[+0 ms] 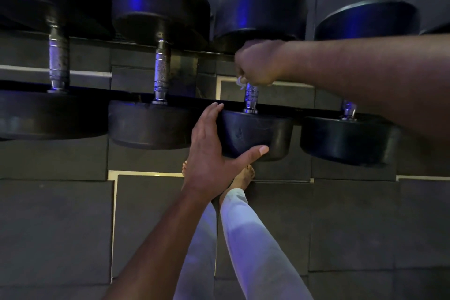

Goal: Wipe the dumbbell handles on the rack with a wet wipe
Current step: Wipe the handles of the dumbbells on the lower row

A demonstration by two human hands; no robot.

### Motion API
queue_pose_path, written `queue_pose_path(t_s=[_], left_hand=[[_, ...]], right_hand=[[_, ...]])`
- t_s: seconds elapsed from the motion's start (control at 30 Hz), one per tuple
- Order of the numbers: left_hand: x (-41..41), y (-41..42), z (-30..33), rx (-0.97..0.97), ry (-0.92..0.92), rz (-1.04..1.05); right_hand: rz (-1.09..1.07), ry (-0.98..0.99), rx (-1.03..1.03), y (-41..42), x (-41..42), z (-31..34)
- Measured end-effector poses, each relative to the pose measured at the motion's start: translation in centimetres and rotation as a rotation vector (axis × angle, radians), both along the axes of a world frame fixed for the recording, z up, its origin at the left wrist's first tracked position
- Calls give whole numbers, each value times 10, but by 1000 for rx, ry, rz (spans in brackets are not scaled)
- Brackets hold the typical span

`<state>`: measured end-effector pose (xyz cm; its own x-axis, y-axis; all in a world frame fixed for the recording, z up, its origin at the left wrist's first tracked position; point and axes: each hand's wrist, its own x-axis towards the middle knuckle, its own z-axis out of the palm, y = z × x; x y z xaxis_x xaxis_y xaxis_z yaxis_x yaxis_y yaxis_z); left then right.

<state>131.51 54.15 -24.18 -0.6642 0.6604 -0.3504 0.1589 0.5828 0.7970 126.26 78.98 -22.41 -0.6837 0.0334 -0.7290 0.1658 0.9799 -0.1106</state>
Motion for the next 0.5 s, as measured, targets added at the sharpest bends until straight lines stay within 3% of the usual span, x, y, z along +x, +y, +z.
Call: queue_pose_path(t_s=[0.2,0.5], left_hand=[[-1,-1,0,0,-13,-4],[-4,1,4,-33,-16,-8]], right_hand=[[-33,-172,-111,-11,1,-8],[-398,-94,-304,-8,24,-1]])
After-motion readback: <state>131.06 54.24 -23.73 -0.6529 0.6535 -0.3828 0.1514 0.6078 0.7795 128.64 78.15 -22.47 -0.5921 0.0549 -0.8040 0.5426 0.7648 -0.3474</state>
